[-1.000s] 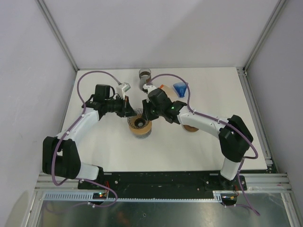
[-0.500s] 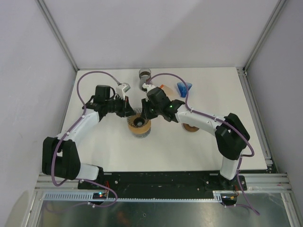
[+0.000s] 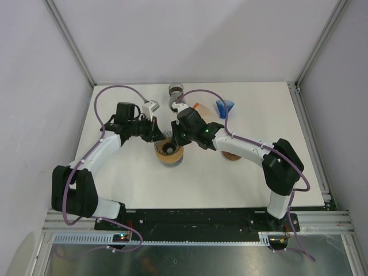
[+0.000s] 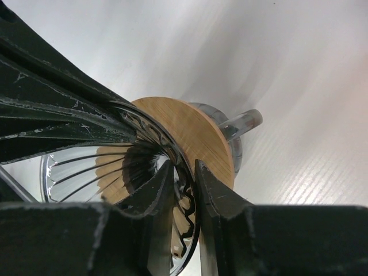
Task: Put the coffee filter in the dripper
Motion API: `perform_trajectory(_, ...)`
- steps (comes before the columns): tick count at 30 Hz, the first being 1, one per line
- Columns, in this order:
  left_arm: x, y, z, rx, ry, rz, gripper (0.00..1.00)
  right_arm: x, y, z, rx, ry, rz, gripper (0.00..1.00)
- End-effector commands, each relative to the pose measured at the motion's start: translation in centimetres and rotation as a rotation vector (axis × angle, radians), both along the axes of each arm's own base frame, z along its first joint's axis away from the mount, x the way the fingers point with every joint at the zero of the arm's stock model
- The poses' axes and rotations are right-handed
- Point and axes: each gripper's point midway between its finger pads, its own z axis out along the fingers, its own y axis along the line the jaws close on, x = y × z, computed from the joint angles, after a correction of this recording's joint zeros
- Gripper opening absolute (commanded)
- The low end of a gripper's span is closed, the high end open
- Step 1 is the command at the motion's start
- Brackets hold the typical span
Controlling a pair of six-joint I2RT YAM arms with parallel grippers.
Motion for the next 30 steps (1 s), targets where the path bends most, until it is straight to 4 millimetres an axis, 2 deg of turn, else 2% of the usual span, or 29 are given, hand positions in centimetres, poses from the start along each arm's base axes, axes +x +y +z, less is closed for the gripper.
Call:
perform_trajectory(1,0.8,1.0,-2.1,0.15,-0.028,0.014,0.0,-2.1,0.7,2.4,-0.001,-0.063,0.057,0.28)
perform_trajectory(7,0.6,0.0,-1.4,0.146,-0.05,-0.015,0.0,-1.4,0.3,6.3,0.049,-0.139,0.047,0.44)
perform_trajectory(17,1.3,0.0,-1.3,0.157,-0.055,-0.002,0.01,-0.5,-1.2,9.8,0.075,-0.208,0.027,0.56)
perform_trajectory(18,1.5,0.1,-1.2,0.162,-0.059,0.004,0.03,-0.4,-1.4,10.1,0.075,-0.217,0.026,0.56)
perform_trajectory(21,2.2,0.6,-0.8,0.181,-0.077,0.034,0.19,0.0,-2.6,11.5,0.077,-0.252,0.008,0.57)
perform_trajectory(24,2.7,0.6,0.1,0.174,-0.097,0.045,0.3,0.6,-4.2,12.7,0.066,-0.289,-0.022,0.57)
perform_trajectory(30,3.3,0.2,3.0,0.143,-0.162,0.05,0.43,3.0,-10.0,14.2,0.047,-0.344,-0.127,0.54)
